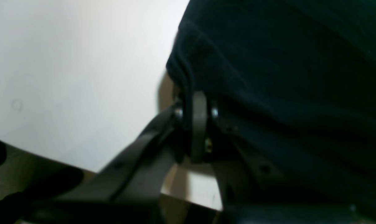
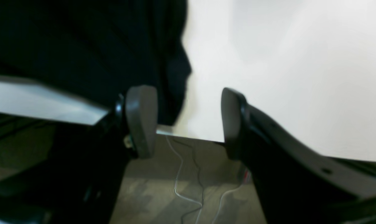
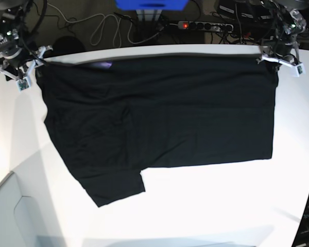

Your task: Fold the T-shirt properly

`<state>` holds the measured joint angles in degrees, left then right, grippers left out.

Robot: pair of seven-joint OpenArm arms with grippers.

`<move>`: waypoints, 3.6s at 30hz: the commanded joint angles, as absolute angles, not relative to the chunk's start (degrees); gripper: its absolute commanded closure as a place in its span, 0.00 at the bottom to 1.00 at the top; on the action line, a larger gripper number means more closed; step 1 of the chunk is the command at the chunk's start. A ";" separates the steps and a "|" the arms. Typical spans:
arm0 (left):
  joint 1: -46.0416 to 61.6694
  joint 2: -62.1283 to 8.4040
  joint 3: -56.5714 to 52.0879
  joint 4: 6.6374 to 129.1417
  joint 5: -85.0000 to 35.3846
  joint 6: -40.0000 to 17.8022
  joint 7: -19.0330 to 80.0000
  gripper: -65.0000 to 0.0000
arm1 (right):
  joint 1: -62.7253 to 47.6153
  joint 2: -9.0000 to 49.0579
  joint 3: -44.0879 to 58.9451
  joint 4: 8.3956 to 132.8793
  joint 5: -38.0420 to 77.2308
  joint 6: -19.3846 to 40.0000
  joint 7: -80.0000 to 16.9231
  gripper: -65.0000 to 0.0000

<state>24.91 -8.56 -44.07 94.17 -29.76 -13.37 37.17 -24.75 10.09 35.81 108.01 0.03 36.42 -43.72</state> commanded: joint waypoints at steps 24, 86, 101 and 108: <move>25.01 -9.10 -44.35 94.81 -30.20 -13.41 36.09 1.00 | -17.27 10.59 29.58 99.30 0.31 38.02 -42.51 0.91; 23.78 -9.36 -44.35 94.73 -29.85 -13.41 36.00 1.00 | -14.90 10.59 39.78 99.65 0.66 38.11 -36.97 0.56; 25.98 -9.45 -44.70 94.73 -30.20 -13.41 36.09 1.00 | -17.36 8.84 36.97 98.51 0.66 38.11 -36.88 0.56; 26.33 -8.92 -44.79 94.73 -30.20 -13.49 36.09 1.00 | -17.36 8.13 36.88 97.54 0.48 38.11 -36.88 0.56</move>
<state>26.00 -8.25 -44.18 93.95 -29.76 -13.34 37.12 -17.50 7.33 36.58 96.88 0.05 36.82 -37.91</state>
